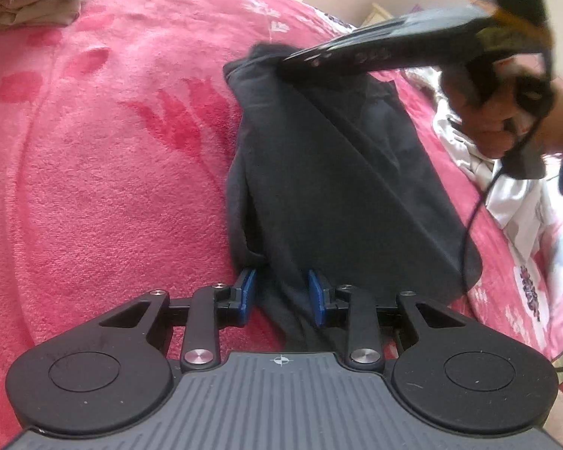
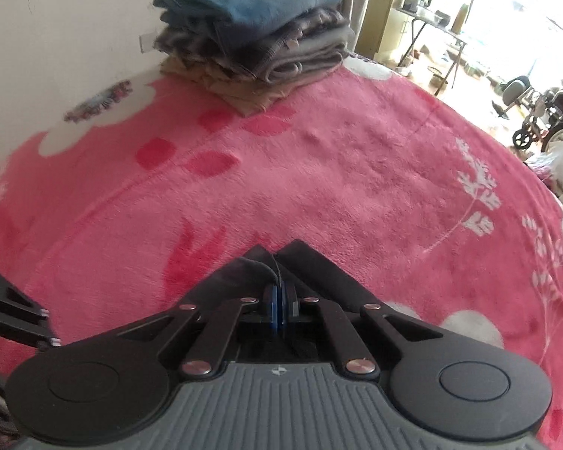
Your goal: Fold clothes
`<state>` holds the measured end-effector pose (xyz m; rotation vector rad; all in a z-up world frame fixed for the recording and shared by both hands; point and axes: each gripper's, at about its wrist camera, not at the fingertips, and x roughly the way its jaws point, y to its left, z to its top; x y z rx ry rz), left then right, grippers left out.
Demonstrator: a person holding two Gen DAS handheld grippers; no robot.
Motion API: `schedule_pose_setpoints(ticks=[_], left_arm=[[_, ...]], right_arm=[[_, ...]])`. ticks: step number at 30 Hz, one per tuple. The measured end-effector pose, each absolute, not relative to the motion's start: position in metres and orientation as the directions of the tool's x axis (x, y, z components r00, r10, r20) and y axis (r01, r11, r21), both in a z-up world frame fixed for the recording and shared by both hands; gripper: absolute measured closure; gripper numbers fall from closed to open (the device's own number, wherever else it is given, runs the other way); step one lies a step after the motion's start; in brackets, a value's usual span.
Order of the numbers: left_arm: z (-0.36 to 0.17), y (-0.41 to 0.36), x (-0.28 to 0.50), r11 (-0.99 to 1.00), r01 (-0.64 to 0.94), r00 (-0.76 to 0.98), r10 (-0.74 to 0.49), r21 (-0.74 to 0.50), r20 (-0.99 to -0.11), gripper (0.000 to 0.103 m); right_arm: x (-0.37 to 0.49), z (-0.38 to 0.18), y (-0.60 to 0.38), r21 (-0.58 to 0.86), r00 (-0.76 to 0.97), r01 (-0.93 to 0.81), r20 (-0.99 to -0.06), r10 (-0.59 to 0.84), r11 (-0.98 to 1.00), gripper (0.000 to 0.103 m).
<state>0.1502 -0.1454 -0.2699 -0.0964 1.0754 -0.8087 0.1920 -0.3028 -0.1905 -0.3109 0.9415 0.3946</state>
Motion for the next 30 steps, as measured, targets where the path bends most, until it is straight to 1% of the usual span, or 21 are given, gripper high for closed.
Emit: schedule_pose_setpoints(ticks=[3,5,8,11,12,13,14,15,18,22,23,25,26,27,30], left_arm=[[-0.270,-0.147,0.149,0.716,0.544,0.228,-0.628,-0.437,-0.744,0.074],[-0.269,-0.149,0.147,0.715,0.558,0.235,-0.623,-0.422,-0.746,0.074],[-0.266,-0.151,0.143,0.717,0.573,0.249,-0.614,-0.397,-0.749,0.073],[-0.261,-0.151,0.141,0.721,0.581,0.263,-0.606,-0.378,-0.751,0.073],[-0.258,-0.151,0.141,0.723,0.577,0.264,-0.605,-0.379,-0.751,0.073],[-0.255,-0.150,0.142,0.726,0.571,0.262,-0.605,-0.384,-0.752,0.074],[-0.252,-0.149,0.144,0.729,0.567,0.269,-0.604,-0.383,-0.751,0.074],[-0.249,-0.149,0.146,0.732,0.565,0.278,-0.602,-0.380,-0.748,0.074],[-0.237,-0.154,0.148,0.738,0.588,0.330,-0.592,-0.331,-0.735,0.074],[-0.237,-0.177,0.153,0.712,0.639,0.332,-0.596,-0.291,-0.731,0.074],[-0.238,-0.184,0.153,0.703,0.653,0.325,-0.595,-0.281,-0.735,0.074],[-0.244,-0.198,0.155,0.705,0.666,0.321,-0.567,-0.245,-0.759,0.074],[-0.248,-0.202,0.156,0.712,0.660,0.315,-0.552,-0.240,-0.772,0.074],[-0.252,-0.205,0.158,0.721,0.651,0.308,-0.538,-0.239,-0.785,0.074],[-0.254,-0.205,0.162,0.733,0.631,0.296,-0.531,-0.255,-0.794,0.074]], right_arm=[[0.196,-0.192,-0.313,-0.080,0.581,-0.380,-0.796,0.171,0.922,0.100],[0.197,-0.181,-0.327,-0.047,0.646,-0.279,-0.748,0.151,0.959,0.099],[0.188,-0.155,-0.364,0.043,0.739,-0.106,-0.665,0.108,0.993,0.097],[0.164,-0.133,-0.403,0.086,0.775,-0.008,-0.629,0.060,0.996,0.094],[0.155,-0.128,-0.412,0.081,0.773,-0.006,-0.631,0.056,0.997,0.093],[0.145,-0.127,-0.418,0.055,0.765,-0.021,-0.642,0.052,0.998,0.089],[0.135,-0.127,-0.423,0.019,0.757,-0.029,-0.653,0.034,0.999,0.082],[0.126,-0.130,-0.426,-0.005,0.748,-0.034,-0.664,0.022,0.999,0.079],[0.111,-0.148,-0.426,-0.036,0.699,-0.107,-0.713,0.049,0.994,0.078],[0.112,-0.179,-0.400,-0.066,0.637,-0.305,-0.755,0.153,0.950,0.079],[0.117,-0.188,-0.395,-0.074,0.632,-0.330,-0.758,0.162,0.941,0.083],[0.128,-0.205,-0.390,-0.110,0.637,-0.346,-0.757,0.147,0.932,0.083],[0.135,-0.213,-0.394,-0.126,0.651,-0.321,-0.749,0.122,0.939,0.083],[0.142,-0.219,-0.404,-0.130,0.671,-0.259,-0.737,0.081,0.957,0.083],[0.156,-0.221,-0.447,-0.047,0.706,-0.018,-0.708,-0.021,0.999,0.082]])
